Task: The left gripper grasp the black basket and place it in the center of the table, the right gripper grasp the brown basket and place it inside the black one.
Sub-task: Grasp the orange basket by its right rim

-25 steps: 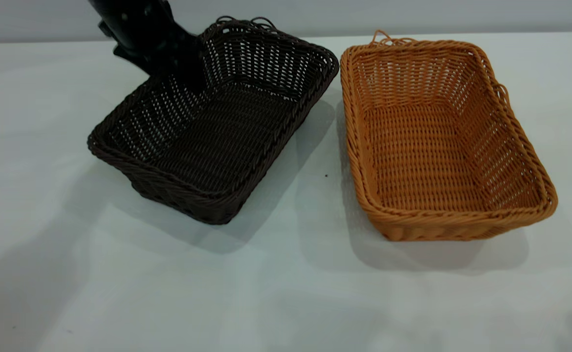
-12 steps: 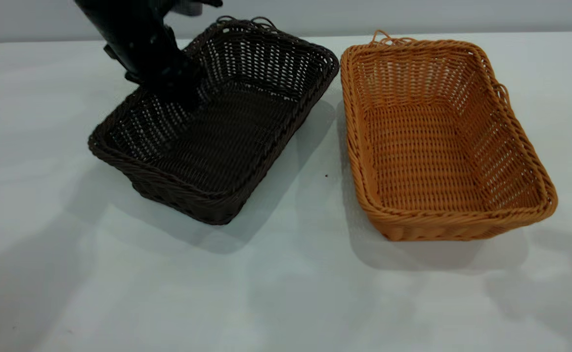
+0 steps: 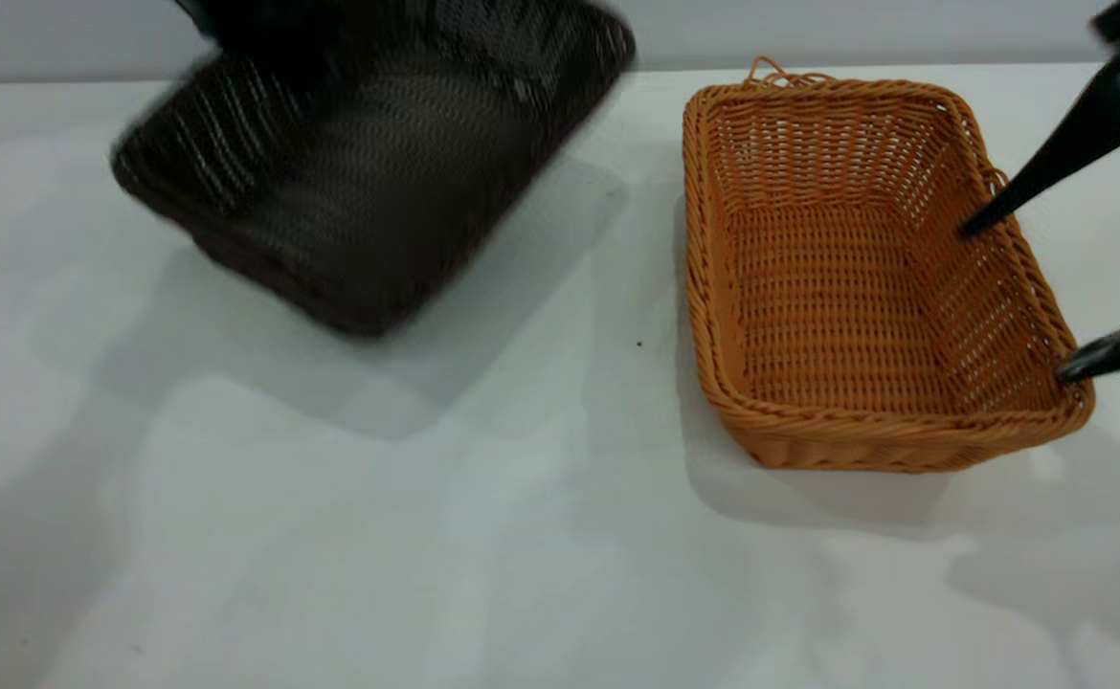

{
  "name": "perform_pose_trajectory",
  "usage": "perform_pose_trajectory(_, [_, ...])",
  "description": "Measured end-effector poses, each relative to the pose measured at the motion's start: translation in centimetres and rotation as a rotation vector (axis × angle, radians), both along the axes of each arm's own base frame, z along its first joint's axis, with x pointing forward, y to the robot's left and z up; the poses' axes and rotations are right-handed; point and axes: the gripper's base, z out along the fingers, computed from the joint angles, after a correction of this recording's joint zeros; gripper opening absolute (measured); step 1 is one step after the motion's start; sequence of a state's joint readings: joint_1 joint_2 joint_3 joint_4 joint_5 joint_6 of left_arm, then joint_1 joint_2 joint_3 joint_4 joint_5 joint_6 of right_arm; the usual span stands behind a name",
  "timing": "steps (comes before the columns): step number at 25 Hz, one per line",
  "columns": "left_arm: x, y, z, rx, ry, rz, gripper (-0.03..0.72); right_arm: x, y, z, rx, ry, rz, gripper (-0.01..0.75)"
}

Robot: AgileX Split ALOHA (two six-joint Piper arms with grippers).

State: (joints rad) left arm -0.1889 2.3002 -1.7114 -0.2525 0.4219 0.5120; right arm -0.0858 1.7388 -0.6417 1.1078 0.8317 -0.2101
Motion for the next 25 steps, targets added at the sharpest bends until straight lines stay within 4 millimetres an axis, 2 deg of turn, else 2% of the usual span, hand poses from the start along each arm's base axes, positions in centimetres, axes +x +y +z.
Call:
perform_pose_trajectory(3, [0.4,1.0,2.0,-0.009,-0.059,0.025,0.079,0.4,0.1,-2.5,0.029,0.106,-0.073,0.565])
perform_pose_trajectory(9, [0.6,2.1,2.3,-0.009,-0.071,0.048,0.079,0.8,-0.1,-6.7,0.011,0.236,-0.152,0.565])
perform_pose_trajectory(19, [0.7,2.1,2.4,-0.010,-0.081,0.052,0.078,2.9,2.4,-9.8,-0.120,0.200,-0.132,0.554])
perform_pose_trajectory(22, [0.7,2.1,2.4,-0.010,-0.081,0.052,0.079,3.4,2.8,-10.4,-0.144,0.188,-0.117,0.479])
perform_pose_trajectory(25, [0.7,2.1,2.4,-0.001,-0.085,0.038,0.079,4.0,2.5,-10.5,-0.171,0.155,-0.129,0.306])
